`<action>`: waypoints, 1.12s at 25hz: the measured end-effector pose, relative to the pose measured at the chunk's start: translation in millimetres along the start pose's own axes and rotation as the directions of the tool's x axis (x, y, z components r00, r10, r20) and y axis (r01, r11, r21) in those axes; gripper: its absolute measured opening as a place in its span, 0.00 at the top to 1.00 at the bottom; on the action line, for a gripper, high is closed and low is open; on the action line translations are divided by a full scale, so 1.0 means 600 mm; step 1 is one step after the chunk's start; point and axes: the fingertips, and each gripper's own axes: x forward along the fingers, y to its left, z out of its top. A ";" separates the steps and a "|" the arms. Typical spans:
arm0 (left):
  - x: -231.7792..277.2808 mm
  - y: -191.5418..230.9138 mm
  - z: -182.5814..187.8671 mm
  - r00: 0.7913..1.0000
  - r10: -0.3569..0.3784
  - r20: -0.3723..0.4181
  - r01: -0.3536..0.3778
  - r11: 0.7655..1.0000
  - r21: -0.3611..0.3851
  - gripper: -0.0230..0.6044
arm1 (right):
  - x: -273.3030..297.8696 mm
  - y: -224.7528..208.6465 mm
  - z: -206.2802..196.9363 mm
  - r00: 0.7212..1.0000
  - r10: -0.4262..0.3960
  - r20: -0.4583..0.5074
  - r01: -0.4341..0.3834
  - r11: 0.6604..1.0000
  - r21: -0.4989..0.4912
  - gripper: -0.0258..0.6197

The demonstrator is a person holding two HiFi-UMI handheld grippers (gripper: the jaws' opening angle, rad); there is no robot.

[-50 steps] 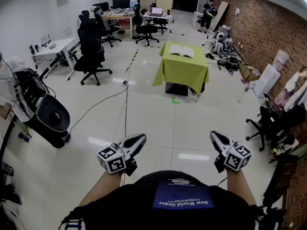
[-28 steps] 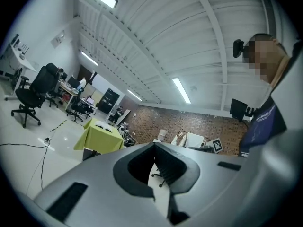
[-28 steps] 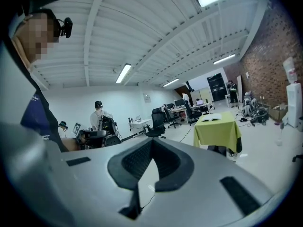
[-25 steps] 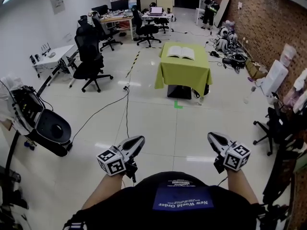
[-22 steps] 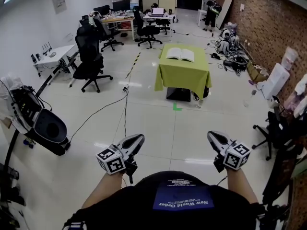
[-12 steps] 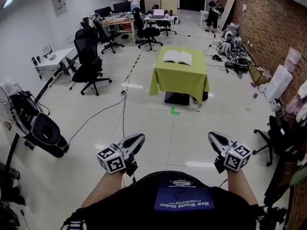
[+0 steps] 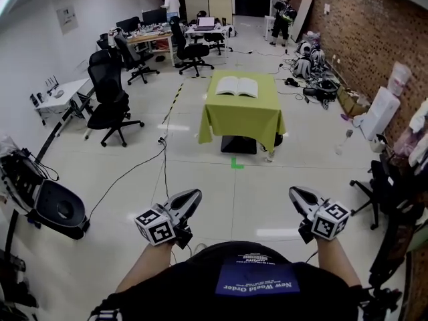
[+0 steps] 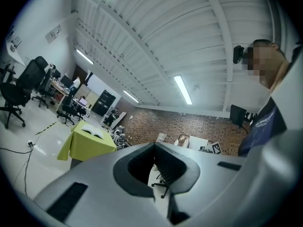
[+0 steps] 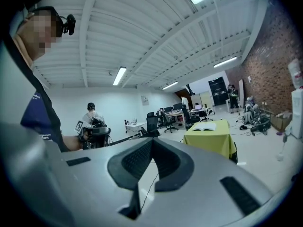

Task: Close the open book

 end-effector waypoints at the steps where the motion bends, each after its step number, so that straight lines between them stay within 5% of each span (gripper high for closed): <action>1: 0.007 0.017 0.008 1.000 -0.012 0.001 0.012 1.000 0.002 0.95 | 0.018 -0.005 0.007 1.000 -0.008 0.004 0.008 1.000 -0.008 0.98; 10: 0.010 0.196 0.117 0.997 -0.075 -0.019 0.075 0.996 0.041 0.95 | 0.220 -0.010 0.079 0.997 -0.043 0.057 0.043 0.999 -0.003 0.98; 18: 0.017 0.344 0.155 0.994 -0.105 -0.042 0.105 0.994 0.016 0.95 | 0.376 -0.020 0.078 0.997 -0.060 0.051 0.059 0.998 0.011 0.98; 28: 0.124 0.419 0.171 0.996 -0.065 -0.057 0.065 0.998 0.000 0.95 | 0.457 -0.145 0.106 0.998 -0.027 0.050 0.025 0.999 0.032 0.98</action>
